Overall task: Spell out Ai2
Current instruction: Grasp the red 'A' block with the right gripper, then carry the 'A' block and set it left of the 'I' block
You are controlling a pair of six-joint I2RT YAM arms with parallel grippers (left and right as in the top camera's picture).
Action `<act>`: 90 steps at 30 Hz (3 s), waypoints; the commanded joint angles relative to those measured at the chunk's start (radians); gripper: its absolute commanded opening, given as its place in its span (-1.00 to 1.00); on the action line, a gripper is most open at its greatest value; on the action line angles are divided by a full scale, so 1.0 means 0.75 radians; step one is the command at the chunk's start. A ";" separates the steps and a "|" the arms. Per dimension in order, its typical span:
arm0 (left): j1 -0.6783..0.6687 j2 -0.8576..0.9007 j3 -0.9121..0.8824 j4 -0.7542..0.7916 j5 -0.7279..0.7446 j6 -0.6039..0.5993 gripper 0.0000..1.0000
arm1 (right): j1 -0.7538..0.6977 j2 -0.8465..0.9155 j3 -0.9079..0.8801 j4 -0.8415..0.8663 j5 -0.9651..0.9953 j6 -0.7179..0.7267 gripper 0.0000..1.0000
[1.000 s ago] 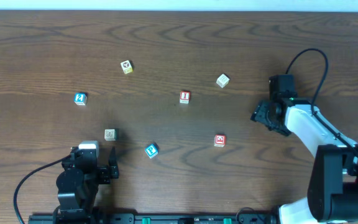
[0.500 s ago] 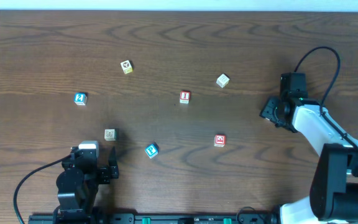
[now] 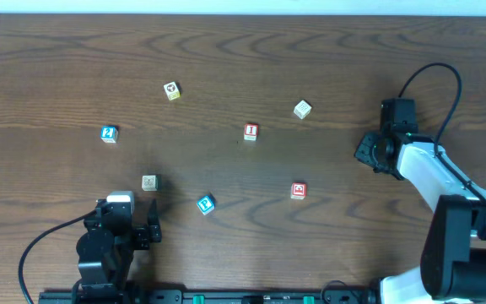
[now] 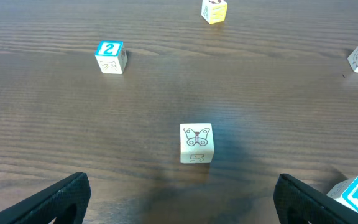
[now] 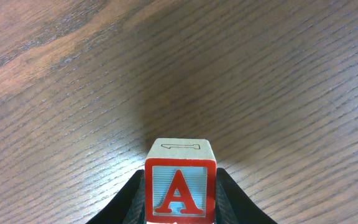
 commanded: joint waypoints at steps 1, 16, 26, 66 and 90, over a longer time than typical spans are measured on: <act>0.008 -0.008 -0.009 -0.003 0.010 -0.010 0.91 | -0.009 0.003 -0.004 0.000 -0.023 -0.002 -0.49; 0.008 -0.008 -0.009 -0.003 0.010 -0.010 0.91 | 0.414 0.025 0.803 -0.285 -0.101 0.160 -0.97; 0.008 -0.008 -0.009 -0.003 0.010 -0.010 0.91 | 0.820 0.468 1.355 -0.529 0.009 0.263 -0.96; 0.008 -0.008 -0.009 -0.003 0.010 -0.010 0.91 | 1.053 0.874 1.405 -0.654 0.180 0.492 -0.97; 0.008 -0.008 -0.009 -0.003 0.010 -0.010 0.91 | 1.056 0.891 1.357 -0.624 0.174 0.428 -0.97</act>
